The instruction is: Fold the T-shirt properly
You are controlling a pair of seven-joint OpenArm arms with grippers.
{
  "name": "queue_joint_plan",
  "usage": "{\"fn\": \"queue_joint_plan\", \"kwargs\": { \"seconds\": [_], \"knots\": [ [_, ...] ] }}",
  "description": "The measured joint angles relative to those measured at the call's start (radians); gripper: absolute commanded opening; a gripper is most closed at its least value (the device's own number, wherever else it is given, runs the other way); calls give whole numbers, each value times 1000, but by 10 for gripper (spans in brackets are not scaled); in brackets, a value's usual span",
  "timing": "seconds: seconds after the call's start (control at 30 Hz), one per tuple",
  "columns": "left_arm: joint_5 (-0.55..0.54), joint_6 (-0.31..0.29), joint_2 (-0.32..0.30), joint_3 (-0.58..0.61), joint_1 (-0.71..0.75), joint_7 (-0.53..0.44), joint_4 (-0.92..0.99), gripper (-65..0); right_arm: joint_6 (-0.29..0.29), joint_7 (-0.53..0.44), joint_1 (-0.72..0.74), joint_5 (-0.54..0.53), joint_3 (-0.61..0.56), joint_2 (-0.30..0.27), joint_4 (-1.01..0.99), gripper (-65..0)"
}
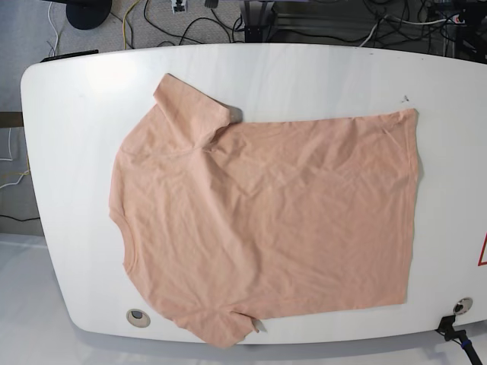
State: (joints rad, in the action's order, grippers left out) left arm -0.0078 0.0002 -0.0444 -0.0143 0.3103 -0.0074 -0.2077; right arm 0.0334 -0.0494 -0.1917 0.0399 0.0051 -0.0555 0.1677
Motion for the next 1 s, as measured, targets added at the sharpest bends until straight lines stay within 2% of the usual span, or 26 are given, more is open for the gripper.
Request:
{"fn": "queue_joint_plan", "kwargs": {
  "seconds": [0.03, 0.07, 0.1, 0.17, 0.2, 0.33, 0.57, 0.63, 0.8, 0.83, 0.87, 0.9, 0.93, 0.97, 1.0],
  "knots": [
    [-1, 0, -9, -3, 43, -24, -47, -650, 0, -2, -33, 0, 0, -11, 38, -642],
    [-1, 0, -6, -2, 29, -2, -31, -650, 0, -18, -28, 0, 0, -11, 32, -644],
    [0, 5, -5, 6, 5, 16, -4, -649, 0, 10, -28, 0, 2, -10, 36, -644],
    [-1, -1, 7, 6, -21, -2, -39, -650, 11, -1, -30, 0, 2, -3, 74, -646],
    [0, -1, 8, 6, -21, -1, -41, -648, 19, -28, -33, 0, 1, -6, 86, -647],
    [-3, 0, 0, 6, 14, 13, -67, -650, 15, -5, -66, 1, 7, -17, 118, -646],
    [9, -5, -8, 4, 43, -77, -188, -650, 7, -45, -117, 0, 5, -40, 215, -648],
    [15, 0, -15, 4, 92, -60, -209, -650, 7, -43, -156, 0, 3, -45, 232, -649],
    [15, -8, -38, 7, 153, -88, -327, -650, 7, -86, -232, 0, 15, -73, 327, -650],
    [16, -8, -39, 6, 166, -60, -340, -650, 8, -124, -244, 0, 24, -72, 339, -650],
    [19, -8, -40, 4, 186, -65, -366, -650, 8, -101, -265, -2, 33, -74, 361, -650],
    [19, -10, -48, 4, 215, -84, -404, -650, 11, -139, -299, -3, 48, -87, 395, -650],
    [24, -8, -51, 4, 225, -61, -427, -650, 7, -143, -311, 0, 62, -90, 412, -650],
    [29, -11, -57, 0, 251, -108, -473, -650, 7, -135, -345, -1, 80, -100, 455, -648],
    [30, -11, -59, 2, 259, -72, -500, -650, 9, -198, -353, -3, 93, -103, 473, -650]
  ]
}}
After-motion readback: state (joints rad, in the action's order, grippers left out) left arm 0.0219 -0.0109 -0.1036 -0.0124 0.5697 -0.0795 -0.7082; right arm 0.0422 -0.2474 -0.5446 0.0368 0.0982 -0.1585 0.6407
